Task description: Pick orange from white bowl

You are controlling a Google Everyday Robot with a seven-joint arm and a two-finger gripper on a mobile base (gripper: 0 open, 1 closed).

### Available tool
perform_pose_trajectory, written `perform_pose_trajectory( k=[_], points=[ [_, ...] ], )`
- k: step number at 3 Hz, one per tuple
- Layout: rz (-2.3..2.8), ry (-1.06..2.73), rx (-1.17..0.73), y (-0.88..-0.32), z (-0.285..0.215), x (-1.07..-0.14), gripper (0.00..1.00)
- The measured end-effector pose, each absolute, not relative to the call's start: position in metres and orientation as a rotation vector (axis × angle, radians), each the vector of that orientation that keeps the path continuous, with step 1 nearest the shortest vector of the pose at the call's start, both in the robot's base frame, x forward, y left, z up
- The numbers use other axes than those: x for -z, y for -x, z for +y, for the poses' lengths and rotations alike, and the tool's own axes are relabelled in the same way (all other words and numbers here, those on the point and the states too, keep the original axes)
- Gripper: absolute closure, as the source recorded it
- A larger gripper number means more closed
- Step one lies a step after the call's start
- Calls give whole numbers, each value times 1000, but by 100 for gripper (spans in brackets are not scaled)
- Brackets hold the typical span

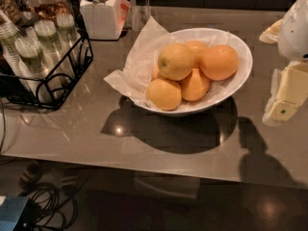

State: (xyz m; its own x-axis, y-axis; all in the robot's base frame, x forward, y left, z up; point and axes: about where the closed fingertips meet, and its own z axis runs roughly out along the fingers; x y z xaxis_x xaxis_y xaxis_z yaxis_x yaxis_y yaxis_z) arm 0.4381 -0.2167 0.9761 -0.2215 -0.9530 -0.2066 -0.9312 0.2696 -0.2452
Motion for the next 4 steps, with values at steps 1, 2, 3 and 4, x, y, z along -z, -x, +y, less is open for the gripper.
perform_pose_trajectory(
  k=[1,2,3,4],
  points=[
    [2232,1725,98,-438,-217,-976,0],
    [2182,1707,74,-448,-209,-982,0],
    [2100,1703,-51,-474,-190,-988,0],
    [2023,1693,-199,-509,-164,-989,0]
  ],
)
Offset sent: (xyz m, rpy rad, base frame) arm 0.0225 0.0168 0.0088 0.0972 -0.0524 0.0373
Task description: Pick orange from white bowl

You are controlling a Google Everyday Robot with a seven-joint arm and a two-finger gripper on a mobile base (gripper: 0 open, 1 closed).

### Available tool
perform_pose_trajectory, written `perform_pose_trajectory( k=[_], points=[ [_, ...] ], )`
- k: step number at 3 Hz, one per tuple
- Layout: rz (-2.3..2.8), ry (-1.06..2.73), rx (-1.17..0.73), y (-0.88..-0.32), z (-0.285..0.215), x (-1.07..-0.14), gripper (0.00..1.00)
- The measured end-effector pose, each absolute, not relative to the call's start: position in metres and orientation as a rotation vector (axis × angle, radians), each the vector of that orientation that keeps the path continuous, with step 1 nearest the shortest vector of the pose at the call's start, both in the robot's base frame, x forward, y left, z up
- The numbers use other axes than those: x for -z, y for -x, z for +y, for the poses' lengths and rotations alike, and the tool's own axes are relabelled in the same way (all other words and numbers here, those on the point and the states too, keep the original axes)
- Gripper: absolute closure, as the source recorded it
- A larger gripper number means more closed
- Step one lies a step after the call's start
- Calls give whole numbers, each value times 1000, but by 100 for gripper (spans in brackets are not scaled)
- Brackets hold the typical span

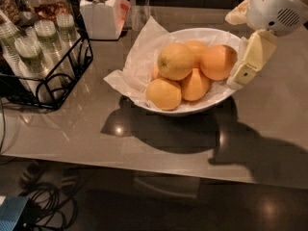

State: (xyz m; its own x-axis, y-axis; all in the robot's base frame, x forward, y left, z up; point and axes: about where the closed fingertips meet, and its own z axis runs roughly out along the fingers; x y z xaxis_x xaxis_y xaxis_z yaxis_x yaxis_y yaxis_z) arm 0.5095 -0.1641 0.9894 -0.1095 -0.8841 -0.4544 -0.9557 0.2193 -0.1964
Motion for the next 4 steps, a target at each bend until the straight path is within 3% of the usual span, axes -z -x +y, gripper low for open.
perform_pose_trajectory(
  k=[3,4],
  points=[
    [2011,1684,-303,-542,-160,-964,0],
    [2011,1684,-304,-543,-159,-963,17]
  ],
)
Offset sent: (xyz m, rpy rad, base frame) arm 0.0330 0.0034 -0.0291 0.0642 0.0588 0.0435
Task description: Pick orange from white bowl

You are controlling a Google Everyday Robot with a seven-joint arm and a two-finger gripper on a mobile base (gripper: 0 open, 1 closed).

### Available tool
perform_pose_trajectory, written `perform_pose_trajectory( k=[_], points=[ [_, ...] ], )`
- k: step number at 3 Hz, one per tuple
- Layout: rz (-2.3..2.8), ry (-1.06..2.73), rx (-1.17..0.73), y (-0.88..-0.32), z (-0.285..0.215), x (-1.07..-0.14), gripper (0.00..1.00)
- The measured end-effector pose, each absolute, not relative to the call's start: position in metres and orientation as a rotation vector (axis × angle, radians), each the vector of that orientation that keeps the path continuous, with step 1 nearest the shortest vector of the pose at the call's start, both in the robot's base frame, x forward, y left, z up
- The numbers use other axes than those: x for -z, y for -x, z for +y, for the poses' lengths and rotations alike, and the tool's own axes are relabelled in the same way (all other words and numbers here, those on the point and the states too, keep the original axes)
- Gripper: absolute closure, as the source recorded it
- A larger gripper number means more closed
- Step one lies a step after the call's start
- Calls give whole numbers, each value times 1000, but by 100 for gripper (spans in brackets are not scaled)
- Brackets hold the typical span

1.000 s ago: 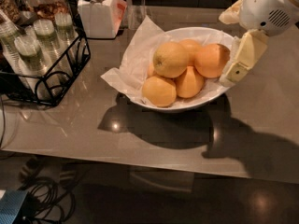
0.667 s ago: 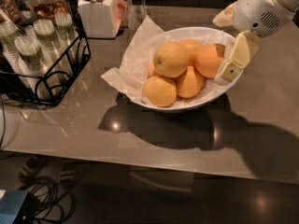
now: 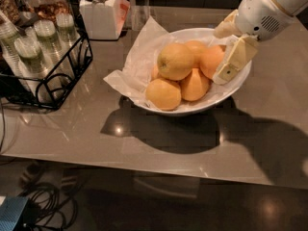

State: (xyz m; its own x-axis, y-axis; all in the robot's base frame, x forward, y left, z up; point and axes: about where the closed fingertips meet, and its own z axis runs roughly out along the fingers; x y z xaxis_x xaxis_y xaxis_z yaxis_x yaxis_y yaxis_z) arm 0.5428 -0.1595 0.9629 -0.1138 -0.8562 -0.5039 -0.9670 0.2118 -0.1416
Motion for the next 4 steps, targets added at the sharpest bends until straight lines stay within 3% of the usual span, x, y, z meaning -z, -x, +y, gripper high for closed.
perform_pose_trajectory(
  k=[1,2,3,4],
  points=[
    [2011,1684,-304,-543,-159,-963,37],
    [2011,1684,-304,-543,-159,-963,33],
    [2022,1693,-307,-549,-159,-959,14],
    [2034,1695,-317,-554,-159,-955,6]
  ],
)
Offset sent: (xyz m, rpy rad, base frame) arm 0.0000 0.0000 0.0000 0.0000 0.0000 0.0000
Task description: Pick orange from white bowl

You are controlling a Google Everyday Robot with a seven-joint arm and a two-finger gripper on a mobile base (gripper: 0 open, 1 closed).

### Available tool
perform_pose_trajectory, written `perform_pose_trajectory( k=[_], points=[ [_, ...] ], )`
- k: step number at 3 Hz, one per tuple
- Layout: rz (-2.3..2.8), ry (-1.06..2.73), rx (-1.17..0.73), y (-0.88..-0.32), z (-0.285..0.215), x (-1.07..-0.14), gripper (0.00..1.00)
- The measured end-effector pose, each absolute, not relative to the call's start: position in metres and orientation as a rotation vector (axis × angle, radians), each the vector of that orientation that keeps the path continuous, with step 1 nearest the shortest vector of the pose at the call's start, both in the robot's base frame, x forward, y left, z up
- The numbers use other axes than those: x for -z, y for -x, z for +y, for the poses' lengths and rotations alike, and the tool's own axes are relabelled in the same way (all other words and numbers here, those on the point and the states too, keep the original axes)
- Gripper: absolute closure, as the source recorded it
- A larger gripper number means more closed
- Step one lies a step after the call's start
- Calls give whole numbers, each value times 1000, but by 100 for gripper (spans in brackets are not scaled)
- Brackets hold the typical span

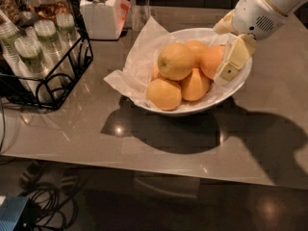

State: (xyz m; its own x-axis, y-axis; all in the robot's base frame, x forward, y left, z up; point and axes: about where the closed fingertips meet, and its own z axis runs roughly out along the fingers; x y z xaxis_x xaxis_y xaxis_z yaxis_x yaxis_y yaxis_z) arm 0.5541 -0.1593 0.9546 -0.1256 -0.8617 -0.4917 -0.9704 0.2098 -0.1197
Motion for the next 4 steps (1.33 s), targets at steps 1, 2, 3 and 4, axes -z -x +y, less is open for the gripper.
perform_pose_trajectory(
  k=[1,2,3,4],
  points=[
    [2038,1691,-322,-555,-160,-953,14],
    [2050,1679,-339,-556,-163,-946,13],
    [2068,1664,-366,-556,-167,-938,10],
    [2089,1653,-385,-557,-171,-930,10]
  ],
)
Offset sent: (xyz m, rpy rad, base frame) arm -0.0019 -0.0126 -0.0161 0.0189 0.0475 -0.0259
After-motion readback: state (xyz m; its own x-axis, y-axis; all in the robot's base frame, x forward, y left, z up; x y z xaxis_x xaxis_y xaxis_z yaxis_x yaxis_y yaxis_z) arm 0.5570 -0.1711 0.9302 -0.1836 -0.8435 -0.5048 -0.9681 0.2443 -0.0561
